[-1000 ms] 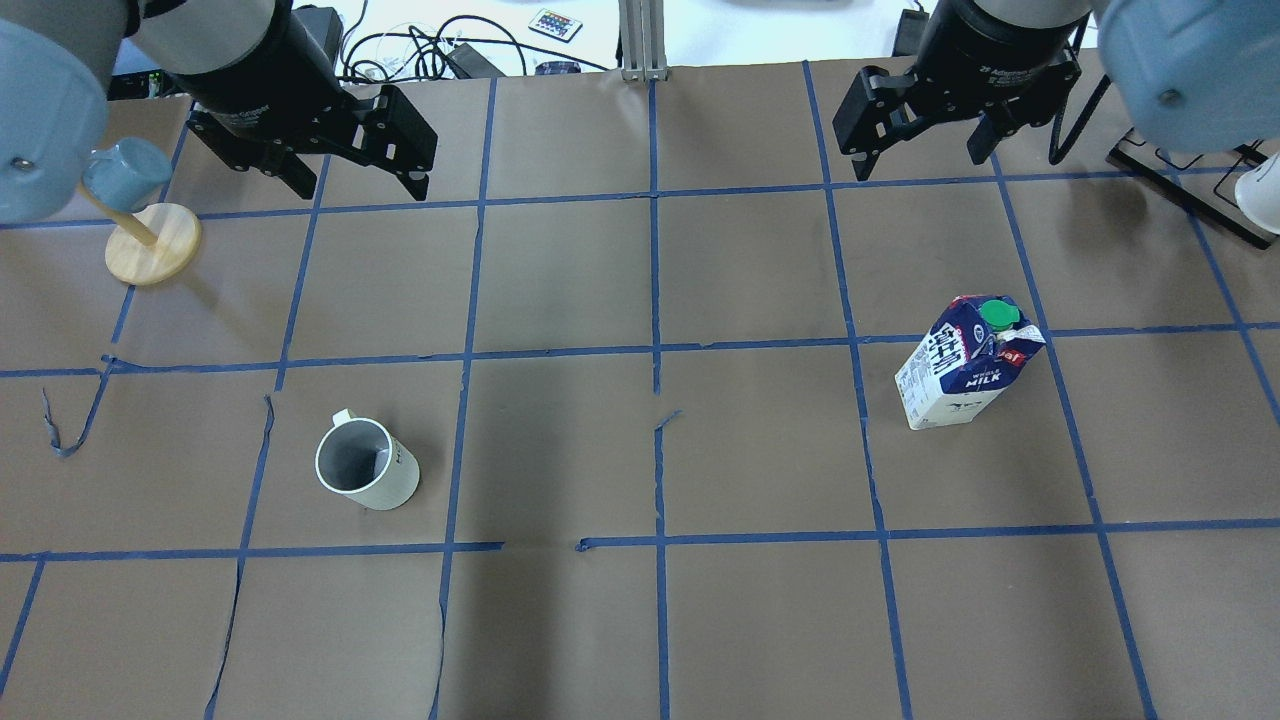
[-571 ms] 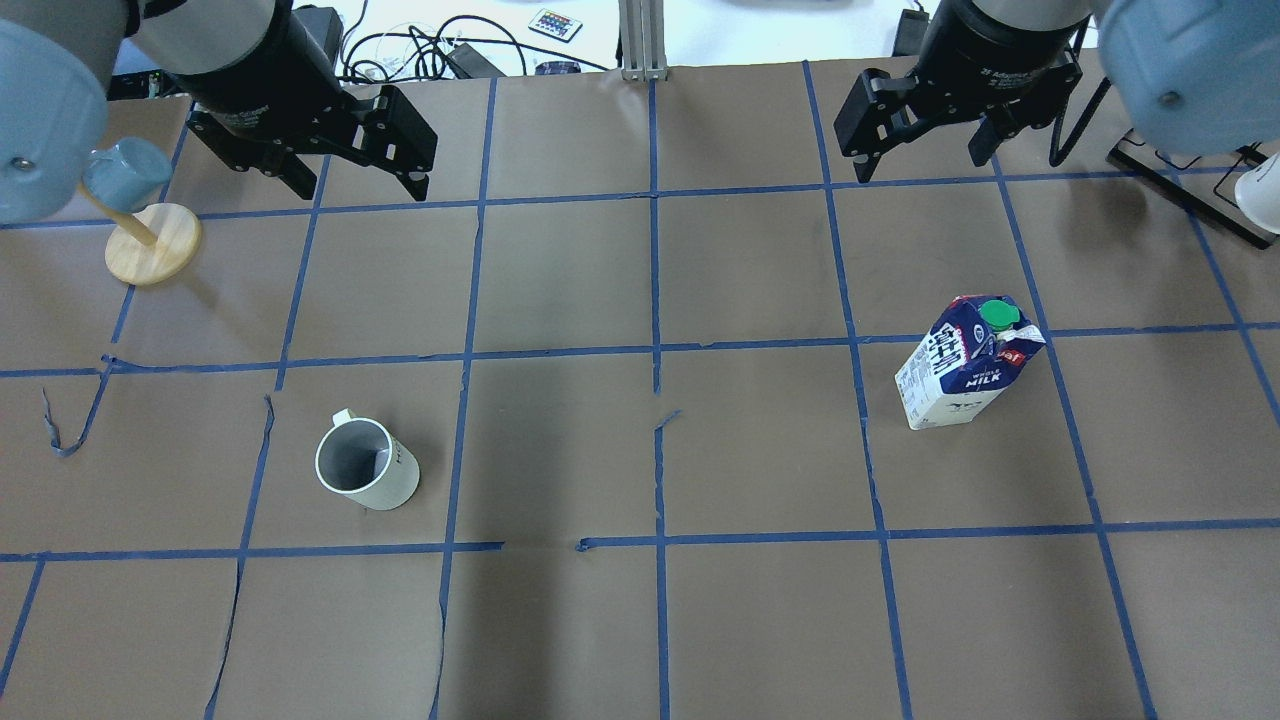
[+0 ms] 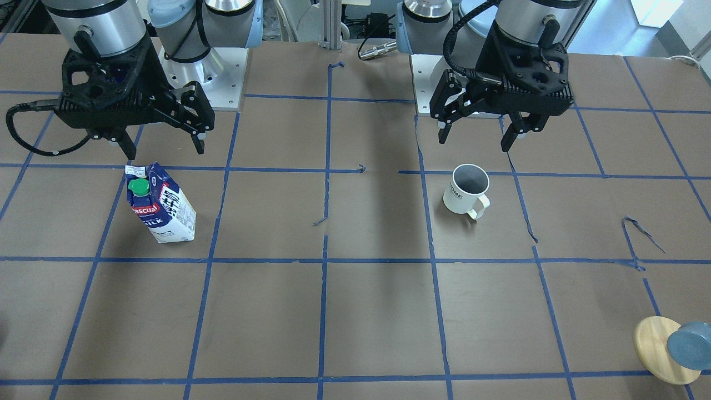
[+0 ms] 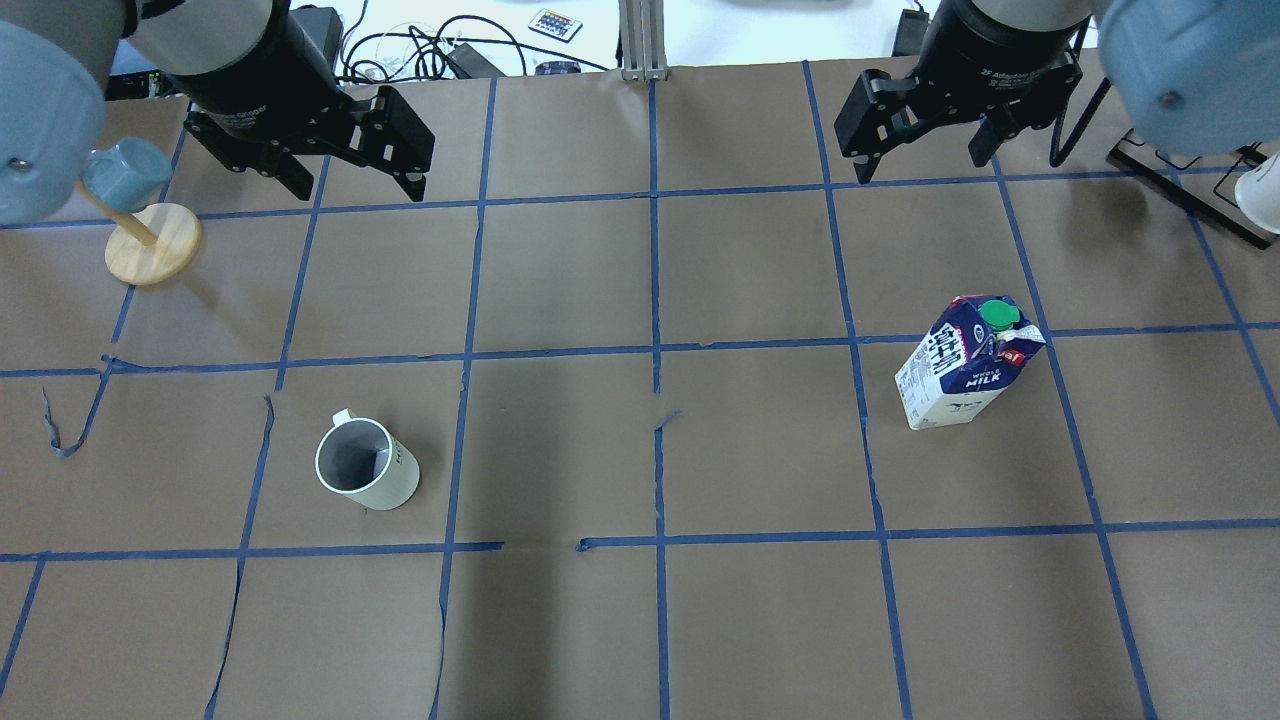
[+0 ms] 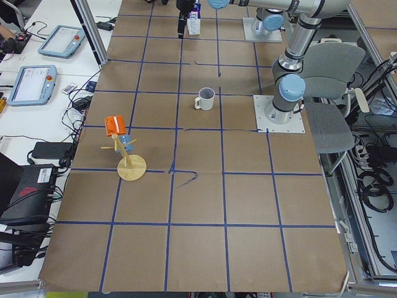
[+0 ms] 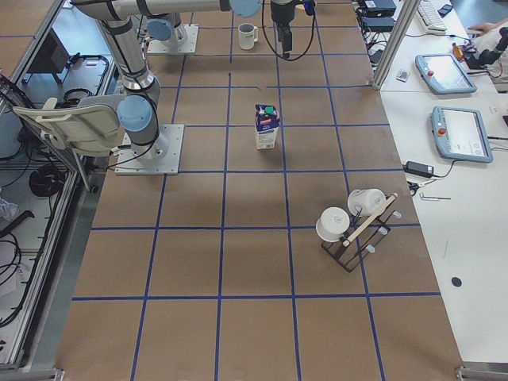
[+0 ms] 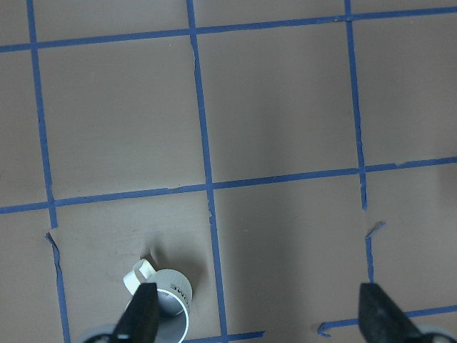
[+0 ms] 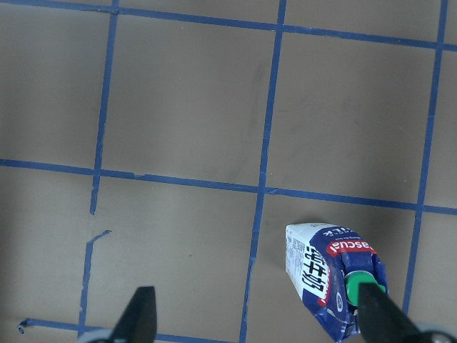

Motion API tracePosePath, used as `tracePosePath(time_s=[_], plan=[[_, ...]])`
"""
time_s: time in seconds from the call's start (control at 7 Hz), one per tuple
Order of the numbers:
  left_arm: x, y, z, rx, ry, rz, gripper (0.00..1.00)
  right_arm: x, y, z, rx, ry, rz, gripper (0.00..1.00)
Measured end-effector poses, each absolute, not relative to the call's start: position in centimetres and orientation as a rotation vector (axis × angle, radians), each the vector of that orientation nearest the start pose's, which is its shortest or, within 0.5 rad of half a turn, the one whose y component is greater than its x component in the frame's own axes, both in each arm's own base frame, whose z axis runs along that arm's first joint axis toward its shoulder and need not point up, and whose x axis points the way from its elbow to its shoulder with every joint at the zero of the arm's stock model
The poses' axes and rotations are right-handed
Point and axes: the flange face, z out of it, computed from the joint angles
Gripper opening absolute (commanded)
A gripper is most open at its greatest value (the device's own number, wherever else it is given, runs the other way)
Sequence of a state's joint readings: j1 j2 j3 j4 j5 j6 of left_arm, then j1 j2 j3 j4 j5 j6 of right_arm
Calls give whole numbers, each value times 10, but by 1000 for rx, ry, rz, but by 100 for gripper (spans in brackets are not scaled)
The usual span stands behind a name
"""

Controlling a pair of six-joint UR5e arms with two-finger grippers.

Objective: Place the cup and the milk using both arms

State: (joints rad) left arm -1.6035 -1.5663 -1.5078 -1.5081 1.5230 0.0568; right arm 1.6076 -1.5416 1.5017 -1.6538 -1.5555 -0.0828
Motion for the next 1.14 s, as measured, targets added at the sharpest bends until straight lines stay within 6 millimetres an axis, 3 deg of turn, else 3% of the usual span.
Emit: tracePosePath(time_s=[0.86, 1.14], plan=[[-154, -496, 527, 145, 3178, -203, 100, 154, -510, 516, -189, 3117, -193, 100], [-153, -489, 502, 143, 3169, -95, 100, 137, -514, 506, -175, 3136, -156, 100]])
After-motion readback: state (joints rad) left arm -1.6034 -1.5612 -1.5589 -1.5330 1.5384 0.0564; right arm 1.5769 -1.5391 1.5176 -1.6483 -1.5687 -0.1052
